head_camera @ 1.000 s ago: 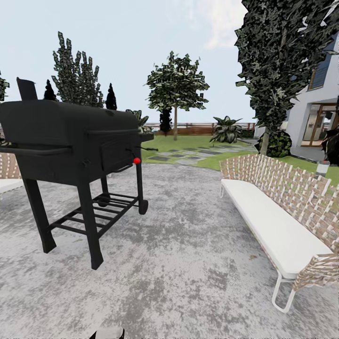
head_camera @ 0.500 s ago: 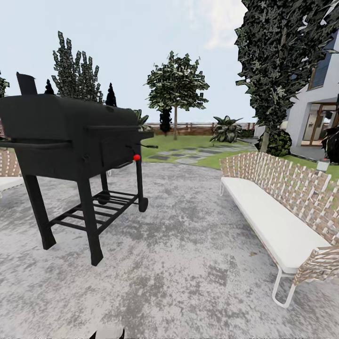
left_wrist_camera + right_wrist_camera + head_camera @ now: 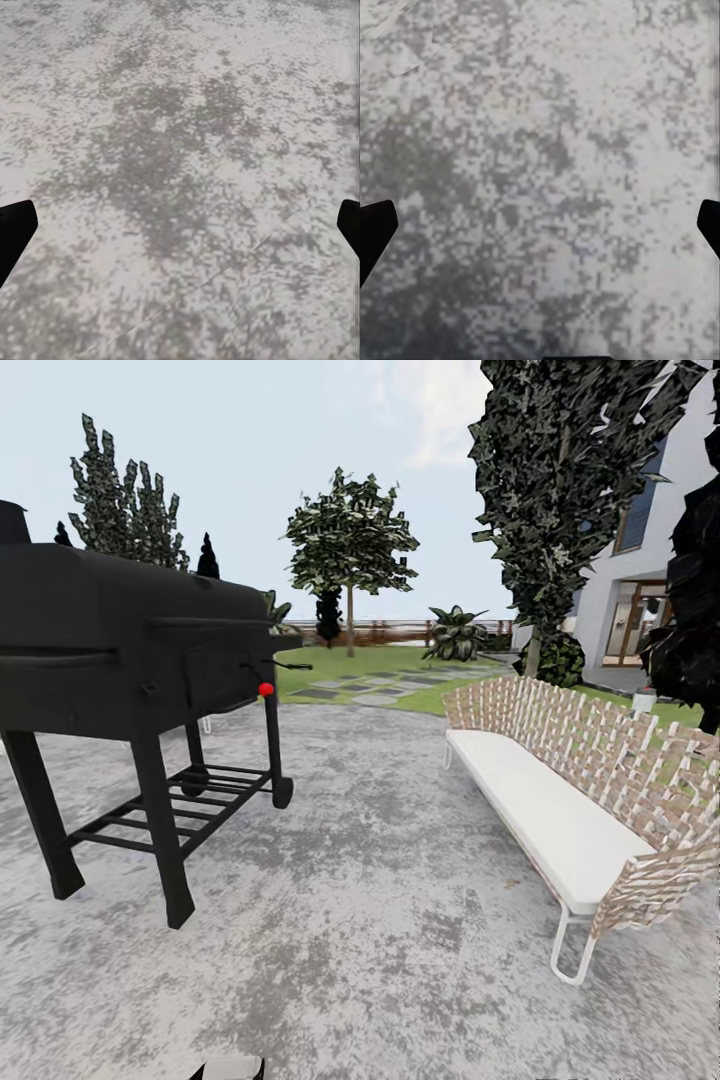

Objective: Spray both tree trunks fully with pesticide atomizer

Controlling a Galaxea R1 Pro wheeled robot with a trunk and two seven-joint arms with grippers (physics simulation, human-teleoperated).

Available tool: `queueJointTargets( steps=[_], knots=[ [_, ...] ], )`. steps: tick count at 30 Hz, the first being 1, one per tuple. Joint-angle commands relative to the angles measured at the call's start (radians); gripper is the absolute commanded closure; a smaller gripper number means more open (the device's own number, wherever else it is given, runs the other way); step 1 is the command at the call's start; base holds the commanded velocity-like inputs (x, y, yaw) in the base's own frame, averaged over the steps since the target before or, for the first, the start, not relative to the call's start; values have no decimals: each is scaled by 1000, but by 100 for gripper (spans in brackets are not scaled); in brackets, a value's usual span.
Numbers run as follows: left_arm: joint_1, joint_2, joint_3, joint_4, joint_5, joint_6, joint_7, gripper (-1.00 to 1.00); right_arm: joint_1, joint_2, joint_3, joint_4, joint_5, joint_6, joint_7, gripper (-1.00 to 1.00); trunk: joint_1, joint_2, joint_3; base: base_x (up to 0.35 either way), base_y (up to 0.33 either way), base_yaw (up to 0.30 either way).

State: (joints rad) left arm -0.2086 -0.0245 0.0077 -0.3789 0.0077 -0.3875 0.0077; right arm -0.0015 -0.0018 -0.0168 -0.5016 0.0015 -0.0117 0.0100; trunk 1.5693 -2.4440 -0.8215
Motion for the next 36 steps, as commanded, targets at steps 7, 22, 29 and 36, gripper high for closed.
queueJointTargets(
  steps=[7, 22, 29, 36],
  knots=[
    [0, 0, 0, 0, -1, 0, 0, -100, 0, 0, 1, 0, 0, 0, -1, -100, 0, 0, 0, 0, 0, -23],
    [0, 1, 0, 0, -1, 0, 0, -100, 0, 2, 1, 1, 0, 0, -2, -100, 0, 0, 0, 156, 0, 0],
    [0, 2, 0, 0, -1, -1, 0, -100, 0, 3, 0, 1, 0, 1, -2, -100, 0, 0, -8, 336, 0, -69],
    [0, 2, 0, 0, -1, -1, 0, -100, 0, 3, 0, 2, 0, 1, -2, -100, 0, 0, -14, 339, 6, -53]
  ],
)
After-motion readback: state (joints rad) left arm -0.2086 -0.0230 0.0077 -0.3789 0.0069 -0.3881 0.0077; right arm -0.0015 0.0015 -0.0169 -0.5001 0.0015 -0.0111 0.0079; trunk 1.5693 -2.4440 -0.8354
